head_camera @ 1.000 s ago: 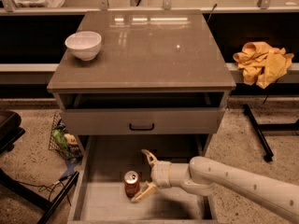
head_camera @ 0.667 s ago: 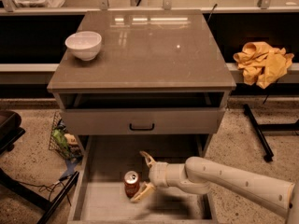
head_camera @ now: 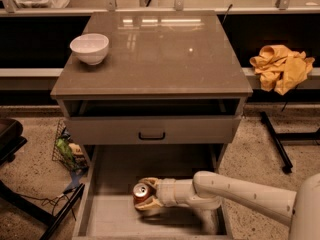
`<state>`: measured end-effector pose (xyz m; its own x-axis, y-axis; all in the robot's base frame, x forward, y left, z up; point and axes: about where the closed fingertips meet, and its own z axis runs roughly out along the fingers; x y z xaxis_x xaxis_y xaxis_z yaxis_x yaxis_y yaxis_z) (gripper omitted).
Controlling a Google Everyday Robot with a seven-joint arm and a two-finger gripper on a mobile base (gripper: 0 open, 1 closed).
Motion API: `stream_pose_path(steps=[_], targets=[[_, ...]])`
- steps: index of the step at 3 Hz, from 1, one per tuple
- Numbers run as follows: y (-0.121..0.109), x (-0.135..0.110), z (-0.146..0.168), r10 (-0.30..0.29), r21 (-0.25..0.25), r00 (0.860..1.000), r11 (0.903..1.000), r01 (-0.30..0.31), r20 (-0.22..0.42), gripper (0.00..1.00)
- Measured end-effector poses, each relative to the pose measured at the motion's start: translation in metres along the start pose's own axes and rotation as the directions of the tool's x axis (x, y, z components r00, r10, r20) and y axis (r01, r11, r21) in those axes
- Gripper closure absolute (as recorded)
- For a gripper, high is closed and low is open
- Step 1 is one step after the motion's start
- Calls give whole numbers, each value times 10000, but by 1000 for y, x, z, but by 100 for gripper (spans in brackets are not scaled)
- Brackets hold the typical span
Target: Pick coke can from middle drawer and place on counter
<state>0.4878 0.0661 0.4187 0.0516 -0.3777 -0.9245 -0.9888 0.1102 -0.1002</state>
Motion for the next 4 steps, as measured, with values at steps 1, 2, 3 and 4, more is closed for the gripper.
stream_pose_path(steps=[1,2,3,4], targets=[[1,-1,2,-1,-32,10000,10000,1,14,62],[2,-1,3,-2,-63,10000,10000,2,31,86],[3,-2,5,-2,-91,10000,10000,3,47,100],[-3,-31,-4,25,-225,9995,9997,-18,316,100]])
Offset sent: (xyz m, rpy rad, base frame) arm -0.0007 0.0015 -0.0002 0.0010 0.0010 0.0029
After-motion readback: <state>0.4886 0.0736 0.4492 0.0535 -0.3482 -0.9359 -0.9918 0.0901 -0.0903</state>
